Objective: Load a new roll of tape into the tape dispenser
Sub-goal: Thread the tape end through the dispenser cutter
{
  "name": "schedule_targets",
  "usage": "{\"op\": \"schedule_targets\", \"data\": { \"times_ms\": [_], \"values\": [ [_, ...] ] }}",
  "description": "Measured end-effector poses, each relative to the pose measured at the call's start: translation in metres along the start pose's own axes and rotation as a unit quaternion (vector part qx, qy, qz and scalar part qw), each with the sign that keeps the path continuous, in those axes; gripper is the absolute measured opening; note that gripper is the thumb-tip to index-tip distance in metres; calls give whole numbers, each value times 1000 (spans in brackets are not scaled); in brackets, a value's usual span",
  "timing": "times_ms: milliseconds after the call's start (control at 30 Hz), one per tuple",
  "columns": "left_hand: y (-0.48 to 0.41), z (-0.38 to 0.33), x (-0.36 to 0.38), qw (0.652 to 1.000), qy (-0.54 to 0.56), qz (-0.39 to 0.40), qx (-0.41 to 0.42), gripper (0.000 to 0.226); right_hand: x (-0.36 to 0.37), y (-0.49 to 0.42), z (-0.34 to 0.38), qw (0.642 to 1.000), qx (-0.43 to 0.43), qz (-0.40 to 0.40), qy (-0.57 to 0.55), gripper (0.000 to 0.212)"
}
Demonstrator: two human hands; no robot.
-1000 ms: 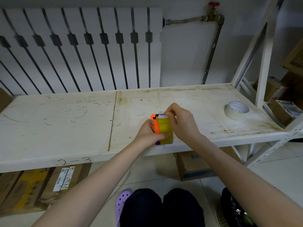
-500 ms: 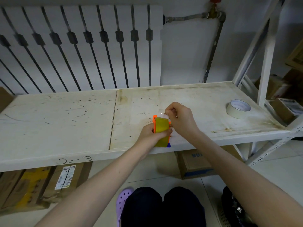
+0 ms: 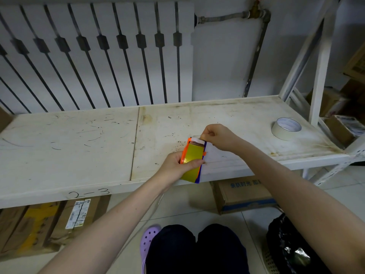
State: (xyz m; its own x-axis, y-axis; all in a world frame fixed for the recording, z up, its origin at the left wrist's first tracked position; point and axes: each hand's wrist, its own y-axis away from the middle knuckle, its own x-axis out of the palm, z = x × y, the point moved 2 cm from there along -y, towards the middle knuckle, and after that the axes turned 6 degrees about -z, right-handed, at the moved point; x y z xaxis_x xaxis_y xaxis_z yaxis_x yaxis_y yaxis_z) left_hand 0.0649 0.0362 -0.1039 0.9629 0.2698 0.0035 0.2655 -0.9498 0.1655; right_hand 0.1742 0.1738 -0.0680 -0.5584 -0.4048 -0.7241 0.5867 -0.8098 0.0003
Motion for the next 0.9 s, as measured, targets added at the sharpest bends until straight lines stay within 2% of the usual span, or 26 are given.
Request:
{"op": "schedule_targets", "data": {
  "times_ms": [167, 300, 467, 700, 900],
  "values": [
    [1, -1, -4, 1000, -9, 24, -1, 18, 10, 0, -1, 998, 28, -49, -16, 24],
    [6, 1, -3, 996, -51, 73, 7, 28, 7, -1, -12, 989, 84, -104, -57, 21],
    [8, 2, -11, 995, -44, 86, 13, 29, 3, 0, -5, 992, 40, -111, -39, 18],
    [9, -5, -13, 990, -107, 85, 42, 30, 0, 5, 3, 971, 51, -126, -199, 14],
    [1, -19, -14, 985, -171, 18, 2, 55, -7, 16, 11, 974, -15, -153, -169, 9]
  ]
}}
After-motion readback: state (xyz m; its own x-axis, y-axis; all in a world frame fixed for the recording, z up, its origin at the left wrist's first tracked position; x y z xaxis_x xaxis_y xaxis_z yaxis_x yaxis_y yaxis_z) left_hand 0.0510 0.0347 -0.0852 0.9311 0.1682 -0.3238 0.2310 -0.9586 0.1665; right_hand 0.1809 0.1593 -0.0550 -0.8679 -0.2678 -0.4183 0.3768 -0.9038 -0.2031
